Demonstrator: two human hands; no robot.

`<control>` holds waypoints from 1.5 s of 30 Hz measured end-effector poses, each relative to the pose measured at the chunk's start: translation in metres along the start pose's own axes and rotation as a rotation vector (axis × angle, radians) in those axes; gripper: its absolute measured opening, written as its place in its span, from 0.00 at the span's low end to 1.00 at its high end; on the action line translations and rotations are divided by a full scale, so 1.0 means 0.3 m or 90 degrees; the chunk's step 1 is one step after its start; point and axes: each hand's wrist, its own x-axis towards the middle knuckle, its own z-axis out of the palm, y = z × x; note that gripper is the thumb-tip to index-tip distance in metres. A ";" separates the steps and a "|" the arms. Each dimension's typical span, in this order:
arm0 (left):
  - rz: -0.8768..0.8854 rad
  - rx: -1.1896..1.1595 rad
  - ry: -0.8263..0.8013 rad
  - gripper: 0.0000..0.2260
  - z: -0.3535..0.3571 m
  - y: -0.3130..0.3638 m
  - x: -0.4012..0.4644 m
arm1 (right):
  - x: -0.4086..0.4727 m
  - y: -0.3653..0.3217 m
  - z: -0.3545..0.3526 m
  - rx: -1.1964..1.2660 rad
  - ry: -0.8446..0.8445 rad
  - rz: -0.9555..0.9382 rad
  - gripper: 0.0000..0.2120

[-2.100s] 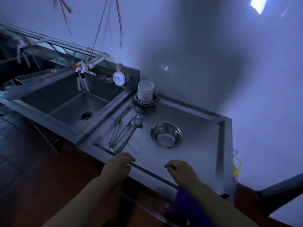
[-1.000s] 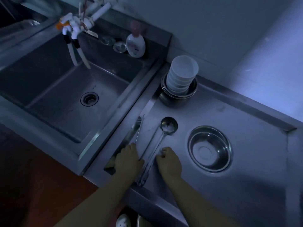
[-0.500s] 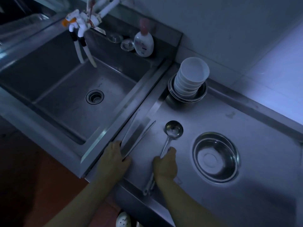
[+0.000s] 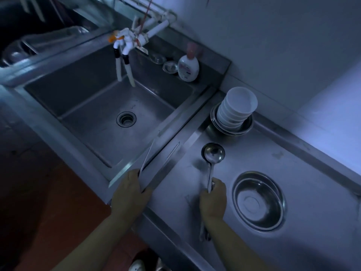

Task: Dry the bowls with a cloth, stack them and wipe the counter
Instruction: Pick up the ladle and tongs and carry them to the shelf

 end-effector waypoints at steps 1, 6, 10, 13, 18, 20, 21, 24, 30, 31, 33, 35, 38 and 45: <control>-0.009 -0.007 0.015 0.19 -0.031 -0.010 -0.011 | -0.009 -0.032 0.008 0.009 -0.010 -0.029 0.12; -0.054 0.009 0.097 0.18 -0.228 -0.115 -0.059 | -0.095 -0.239 0.084 0.061 -0.106 -0.186 0.11; -0.121 0.011 0.206 0.20 -0.430 -0.227 -0.106 | -0.208 -0.457 0.185 0.078 -0.186 -0.298 0.13; -0.147 0.036 0.281 0.23 -0.607 -0.324 -0.168 | -0.343 -0.633 0.278 0.089 -0.239 -0.369 0.11; -0.157 0.040 0.399 0.21 -0.939 -0.514 -0.303 | -0.645 -0.919 0.436 0.142 -0.338 -0.490 0.04; -0.160 0.046 0.459 0.21 -1.079 -0.596 -0.364 | -0.784 -1.038 0.503 0.173 -0.375 -0.533 0.08; -0.167 0.054 0.488 0.21 -1.150 -0.637 -0.396 | -0.857 -1.095 0.537 0.187 -0.403 -0.539 0.09; -0.203 0.080 0.564 0.22 -1.364 -0.754 -0.488 | -1.068 -1.265 0.656 0.200 -0.452 -0.567 0.15; -0.241 0.168 0.708 0.22 -1.756 -0.894 -0.674 | -1.473 -1.578 0.800 0.330 -0.570 -0.683 0.14; -0.248 0.206 0.732 0.22 -1.816 -0.901 -0.705 | -1.535 -1.625 0.804 0.353 -0.590 -0.707 0.14; -0.270 0.286 0.768 0.21 -1.934 -0.907 -0.762 | -1.649 -1.717 0.814 0.386 -0.628 -0.738 0.16; -0.287 0.344 0.790 0.20 -2.045 -0.906 -0.813 | -1.736 -1.803 0.829 0.411 -0.654 -0.765 0.18; -0.309 0.447 0.827 0.19 -2.209 -0.913 -0.884 | -1.842 -1.935 0.848 0.438 -0.671 -0.836 0.20; -0.484 0.457 0.735 0.13 -2.578 -1.033 -0.939 | -1.980 -2.212 0.958 0.442 -0.777 -0.911 0.11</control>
